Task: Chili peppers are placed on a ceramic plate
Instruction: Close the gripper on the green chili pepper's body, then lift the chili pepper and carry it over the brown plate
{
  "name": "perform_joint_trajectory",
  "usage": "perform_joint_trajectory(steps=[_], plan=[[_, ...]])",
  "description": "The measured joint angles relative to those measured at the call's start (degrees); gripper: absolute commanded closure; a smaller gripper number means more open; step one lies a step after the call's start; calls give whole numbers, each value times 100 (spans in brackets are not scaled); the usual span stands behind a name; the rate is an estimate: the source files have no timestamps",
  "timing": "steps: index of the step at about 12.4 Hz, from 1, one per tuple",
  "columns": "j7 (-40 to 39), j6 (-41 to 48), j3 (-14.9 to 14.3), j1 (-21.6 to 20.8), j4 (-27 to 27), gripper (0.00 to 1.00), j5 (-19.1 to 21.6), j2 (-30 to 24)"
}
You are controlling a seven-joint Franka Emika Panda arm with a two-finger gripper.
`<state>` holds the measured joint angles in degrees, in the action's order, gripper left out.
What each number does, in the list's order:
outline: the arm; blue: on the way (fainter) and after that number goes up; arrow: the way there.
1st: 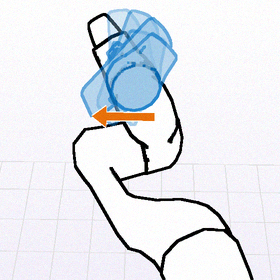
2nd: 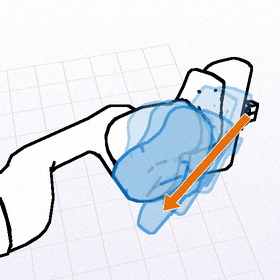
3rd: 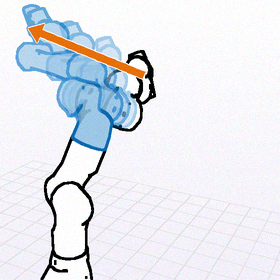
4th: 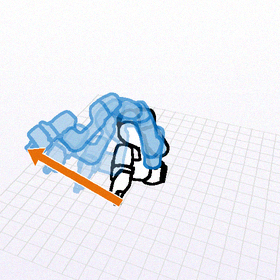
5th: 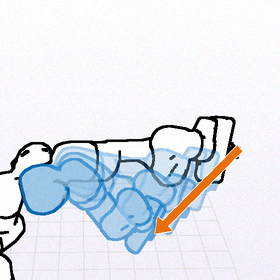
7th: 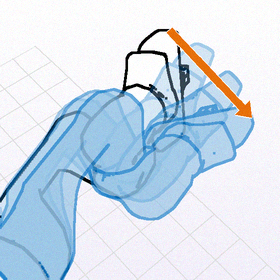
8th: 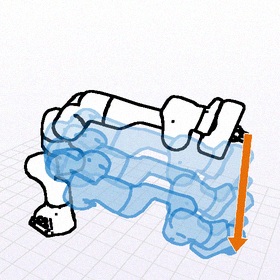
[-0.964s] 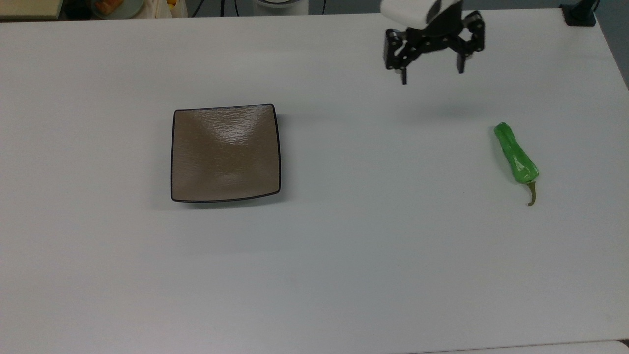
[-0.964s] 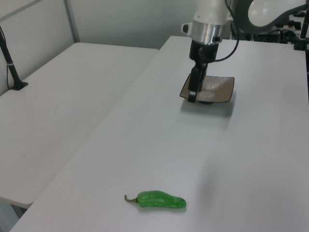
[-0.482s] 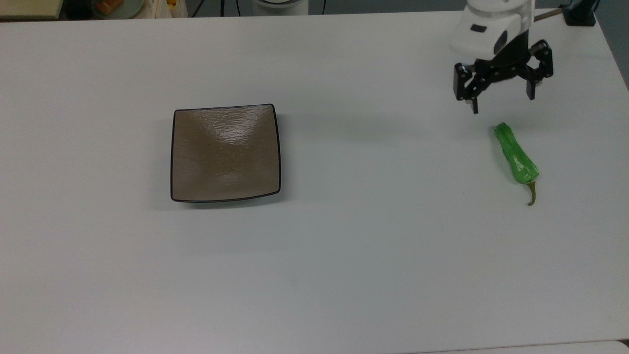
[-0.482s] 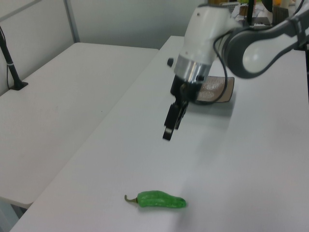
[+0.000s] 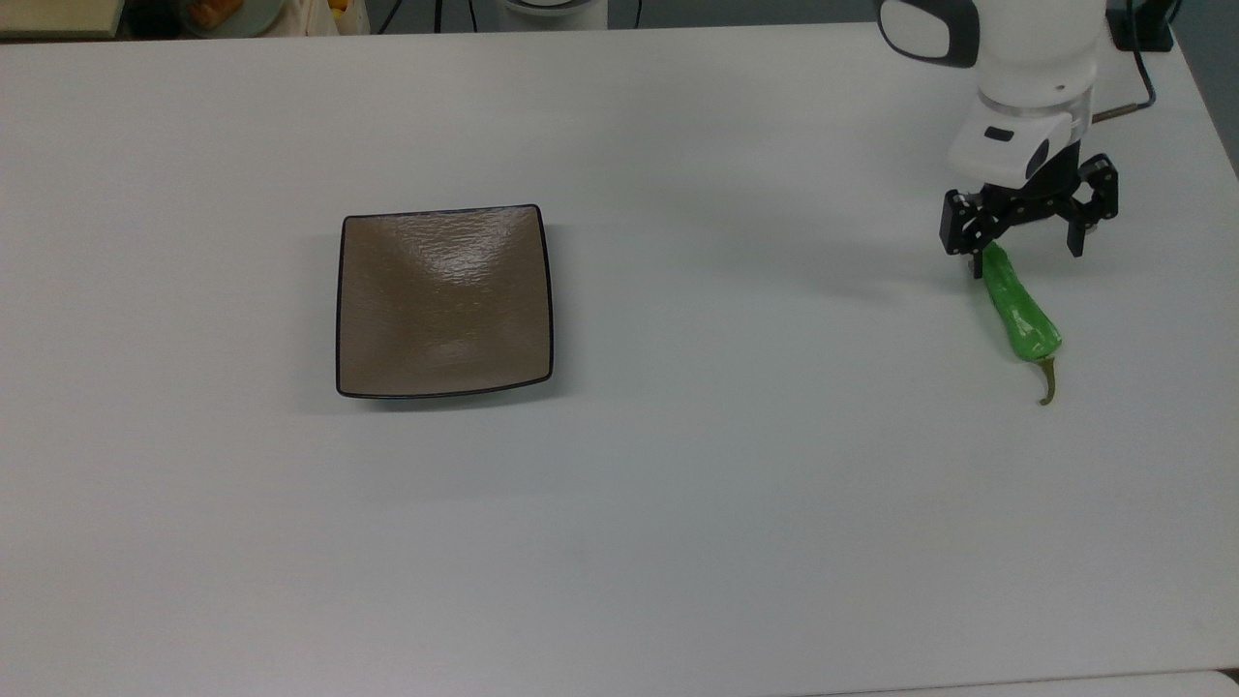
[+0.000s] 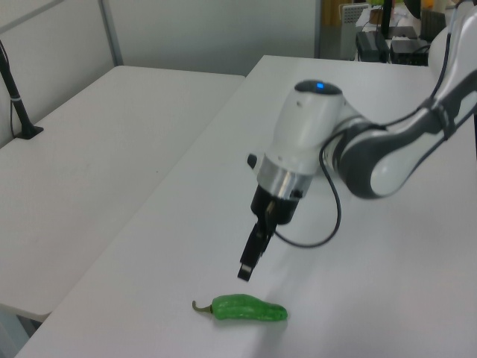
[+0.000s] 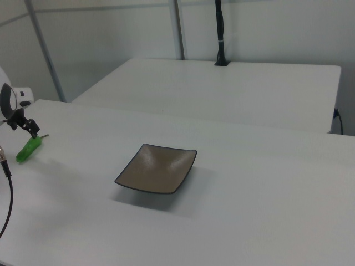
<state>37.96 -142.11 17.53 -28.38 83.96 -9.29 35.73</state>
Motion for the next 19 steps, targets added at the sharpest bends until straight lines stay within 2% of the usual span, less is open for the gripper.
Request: perform_joint_trajectory(steps=[3,5,6,7,8,12,13,17,19], plan=[[393,-65,-3,-112,-300,0,-492,456],[479,-80,-4,-157,-466,0,-669,703],[527,-84,-5,-187,-516,15,-759,819],[551,-113,-5,-218,-571,63,-855,939],[627,-140,-6,-245,-628,82,-924,1031],[997,-150,-10,-265,-761,81,-1093,1104],[1008,-151,-12,-263,-764,79,-1093,1105],[1014,-153,-20,-252,-872,79,-1098,1071],[833,-31,-31,-188,-889,79,-1098,850]])
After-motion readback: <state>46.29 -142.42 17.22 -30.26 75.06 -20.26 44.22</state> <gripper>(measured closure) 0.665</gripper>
